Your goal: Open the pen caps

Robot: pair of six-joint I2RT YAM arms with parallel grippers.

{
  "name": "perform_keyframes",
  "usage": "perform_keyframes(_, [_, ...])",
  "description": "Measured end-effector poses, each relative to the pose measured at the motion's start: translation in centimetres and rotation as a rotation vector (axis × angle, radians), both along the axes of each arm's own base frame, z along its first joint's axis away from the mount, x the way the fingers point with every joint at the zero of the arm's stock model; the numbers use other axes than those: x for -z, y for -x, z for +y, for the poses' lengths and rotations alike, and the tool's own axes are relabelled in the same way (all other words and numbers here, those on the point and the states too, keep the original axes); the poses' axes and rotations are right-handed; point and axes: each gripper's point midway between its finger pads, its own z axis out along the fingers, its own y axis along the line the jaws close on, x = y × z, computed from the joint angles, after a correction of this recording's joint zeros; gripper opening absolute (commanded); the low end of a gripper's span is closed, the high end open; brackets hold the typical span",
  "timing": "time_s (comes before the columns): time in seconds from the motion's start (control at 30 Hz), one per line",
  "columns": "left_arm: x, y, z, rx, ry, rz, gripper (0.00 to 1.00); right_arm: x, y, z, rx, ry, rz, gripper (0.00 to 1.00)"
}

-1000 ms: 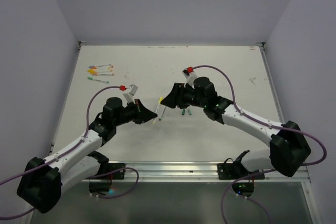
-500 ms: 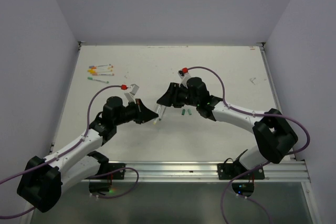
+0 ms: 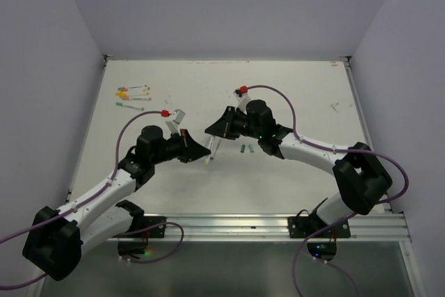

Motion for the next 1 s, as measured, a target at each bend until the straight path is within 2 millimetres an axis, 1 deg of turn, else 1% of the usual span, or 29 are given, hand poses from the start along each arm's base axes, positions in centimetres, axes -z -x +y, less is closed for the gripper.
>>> perform_keyframes(0.07, [-0.1, 0.0, 0.0, 0.0, 0.002, -0.004, 0.01, -0.1, 0.0, 0.0, -0.001, -0.003, 0.002, 0.0])
perform_keyframes(0.1, [-0.1, 0.0, 0.0, 0.001, 0.001, -0.004, 0.08, 0.0, 0.0, 0.0, -0.002, -0.003, 0.003, 0.0])
perform_keyframes(0.13, [-0.1, 0.0, 0.0, 0.002, 0.0, -0.005, 0.21, 0.0, 0.0, 0.0, -0.002, -0.003, 0.003, 0.0])
perform_keyframes(0.2, [0.0, 0.0, 0.0, 0.003, -0.005, -0.01, 0.3, -0.1, 0.0, 0.0, -0.003, -0.004, 0.005, 0.0])
perform_keyframes(0.23, [0.0, 0.0, 0.0, 0.005, -0.006, -0.011, 0.37, 0.0, 0.0, 0.0, -0.002, -0.002, 0.004, 0.0])
perform_keyframes(0.33, [0.0, 0.0, 0.0, 0.01, -0.005, -0.018, 0.45, 0.4, 0.2, -0.1, -0.002, 0.003, 0.012, 0.0])
perform_keyframes(0.5, [-0.5, 0.0, -0.3, 0.028, 0.014, -0.035, 0.47, 1.5, 0.7, -0.4, 0.002, 0.01, 0.043, 0.0])
perform_keyframes(0.6, [-0.7, 0.1, -0.7, 0.046, 0.042, -0.042, 0.47, 1.5, 0.8, -0.4, 0.001, -0.005, 0.055, 0.0])
perform_keyframes(0.7, [-0.3, 0.3, -1.0, 0.058, 0.059, -0.028, 0.46, 1.0, 1.0, -0.1, -0.008, -0.036, 0.058, 0.0])
perform_keyframes(0.9, [-0.3, 0.6, -1.3, 0.076, 0.082, -0.017, 0.41, 0.5, 1.2, 0.0, -0.01, -0.076, 0.063, 0.0])
perform_keyframes(1.0, [-0.3, 0.5, -1.4, 0.078, 0.09, -0.015, 0.35, 0.2, 1.4, 0.1, -0.022, -0.096, 0.066, 0.0])
